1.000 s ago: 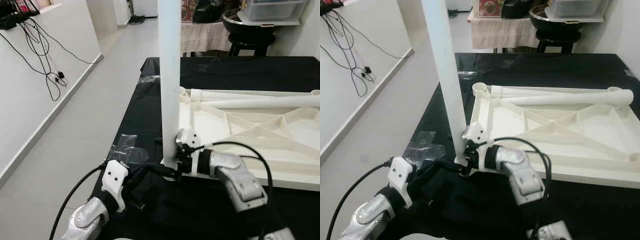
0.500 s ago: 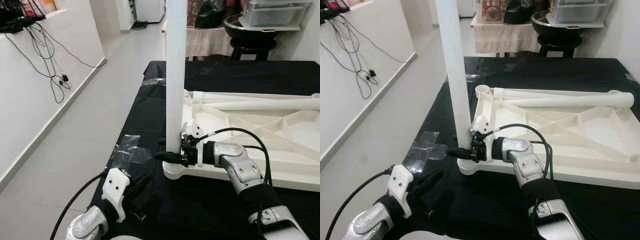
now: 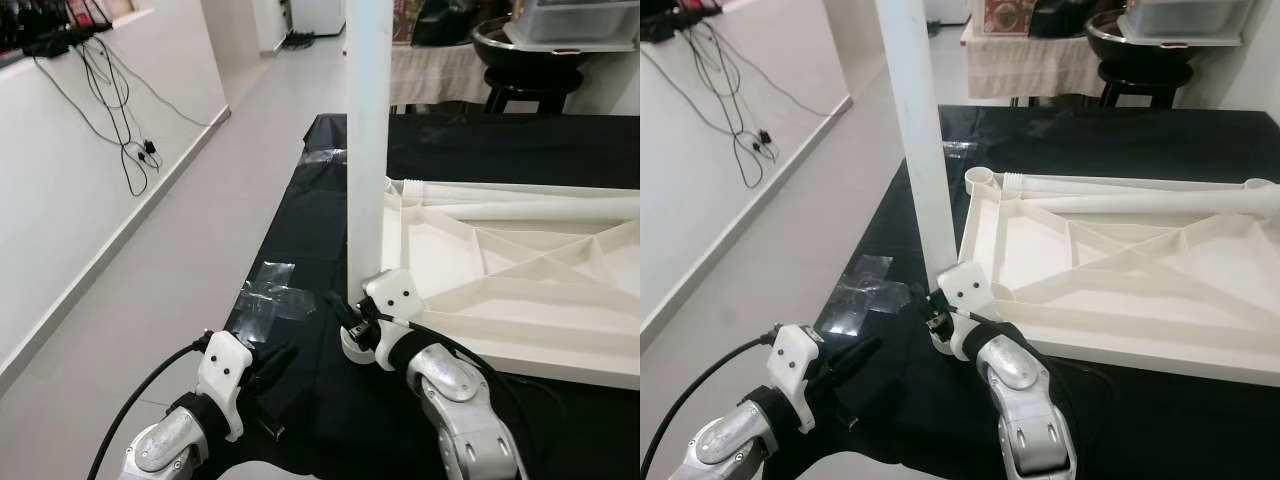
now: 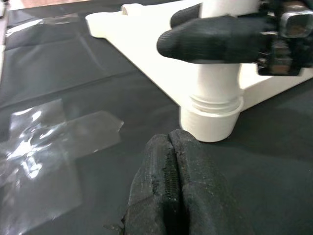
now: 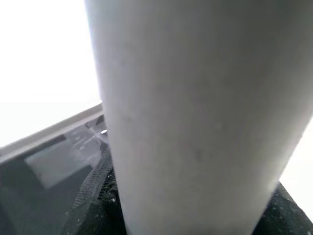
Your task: Building children table
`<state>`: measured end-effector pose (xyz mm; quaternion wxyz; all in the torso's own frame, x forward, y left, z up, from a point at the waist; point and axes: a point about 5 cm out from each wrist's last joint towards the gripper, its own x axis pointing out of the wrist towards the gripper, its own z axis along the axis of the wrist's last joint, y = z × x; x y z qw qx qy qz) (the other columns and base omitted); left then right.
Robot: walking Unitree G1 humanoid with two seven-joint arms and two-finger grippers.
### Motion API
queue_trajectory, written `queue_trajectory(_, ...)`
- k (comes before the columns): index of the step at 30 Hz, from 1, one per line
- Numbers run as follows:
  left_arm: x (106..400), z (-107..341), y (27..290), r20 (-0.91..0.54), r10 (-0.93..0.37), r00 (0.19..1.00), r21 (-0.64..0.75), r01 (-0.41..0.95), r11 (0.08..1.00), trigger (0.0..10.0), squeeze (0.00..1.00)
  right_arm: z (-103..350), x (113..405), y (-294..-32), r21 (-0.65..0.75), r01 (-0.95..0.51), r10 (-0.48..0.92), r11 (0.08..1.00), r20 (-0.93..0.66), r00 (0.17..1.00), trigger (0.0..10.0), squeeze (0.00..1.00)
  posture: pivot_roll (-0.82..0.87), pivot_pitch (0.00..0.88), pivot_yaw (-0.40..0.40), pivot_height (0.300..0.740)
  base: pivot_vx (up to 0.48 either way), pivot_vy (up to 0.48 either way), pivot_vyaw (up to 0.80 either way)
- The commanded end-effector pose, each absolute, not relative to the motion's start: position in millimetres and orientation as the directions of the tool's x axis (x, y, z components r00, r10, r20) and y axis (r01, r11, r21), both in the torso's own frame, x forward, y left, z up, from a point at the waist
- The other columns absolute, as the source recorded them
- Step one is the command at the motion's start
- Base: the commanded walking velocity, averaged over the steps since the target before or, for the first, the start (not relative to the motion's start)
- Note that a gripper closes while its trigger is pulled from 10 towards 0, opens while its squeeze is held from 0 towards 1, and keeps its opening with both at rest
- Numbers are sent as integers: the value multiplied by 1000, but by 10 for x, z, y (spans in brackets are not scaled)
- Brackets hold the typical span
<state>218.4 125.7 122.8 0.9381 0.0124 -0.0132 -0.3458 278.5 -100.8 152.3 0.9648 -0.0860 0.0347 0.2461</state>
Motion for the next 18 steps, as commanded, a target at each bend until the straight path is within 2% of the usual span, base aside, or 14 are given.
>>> queue_trajectory(1,2197,1185,1300,-10,-655,755,40,655,754,10000,0,1287,2872,-1189,-68,-422,399,904,-223,890,9608,0,-53,133,84,740,0,0,0)
queue_trajectory(2,2204,1187,1295,-6,-658,753,38,657,753,10000,0,1314,2935,-1153,-19,-466,453,885,-203,868,10000,0,-55,135,83,740,0,0,0)
queue_trajectory(4,2204,1187,1295,-6,-658,753,38,657,753,10000,0,1314,2935,-1153,-19,-466,453,885,-203,868,10000,0,-55,135,83,740,0,0,0)
queue_trajectory(5,2206,1189,1290,-3,-657,754,36,657,753,10000,0,1362,2985,-1123,-4,-519,511,855,-170,842,10000,145,-54,134,80,740,0,0,0)
queue_trajectory(6,2205,1191,1288,-1,-653,757,34,653,757,10000,0,1401,3026,-1096,19,-583,580,812,-142,802,10000,1000,-51,132,78,740,0,0,0)
queue_trajectory(7,2205,1191,1288,-1,-653,757,34,653,757,10000,0,1401,3026,-1096,19,-583,580,812,-142,802,10000,1000,-51,132,78,740,0,0,0)
queue_trajectory(8,2205,1194,1283,0,-651,759,33,651,759,10000,0,1433,3054,-1072,48,-665,666,745,-112,738,10000,1000,-46,129,75,740,0,0,0)
queue_trajectory(9,2205,1194,1283,0,-651,759,33,651,759,10000,0,1433,3054,-1072,48,-665,666,745,-112,738,10000,1000,-46,129,75,740,0,0,0)
queue_trajectory(11,2207,1196,1280,0,-651,759,34,650,759,10000,0,1463,3073,-1062,57,-725,727,686,-87,681,10000,1000,-43,129,75,740,0,0,0)
queue_trajectory(12,2207,1198,1276,0,-651,759,34,651,758,10000,0,1508,3069,-1056,53,-778,779,627,-73,623,10000,1000,-43,126,75,740,0,0,0)
queue_trajectory(13,2207,1198,1276,0,-651,759,34,651,758,10000,0,1508,3069,-1056,53,-778,779,627,-73,623,10000,1000,-43,126,75,740,0,0,0)
queue_trajectory(14,2208,1199,1271,0,-652,758,34,652,758,10000,0,1548,3069,-1056,26,-828,827,561,-78,557,10000,20,-41,125,75,740,0,0,0)
queue_trajectory(16,2208,1199,1271,0,-652,758,34,652,758,10000,0,1548,3069,-1056,26,-828,827,561,-78,557,10000,20,-41,125,75,740,0,0,0)
queue_trajectory(18,2205,1200,1261,1,-653,757,33,653,757,10000,0,1593,3070,-1077,-12,-921,911,389,-143,387,10000,0,-31,120,70,740,0,0,0)
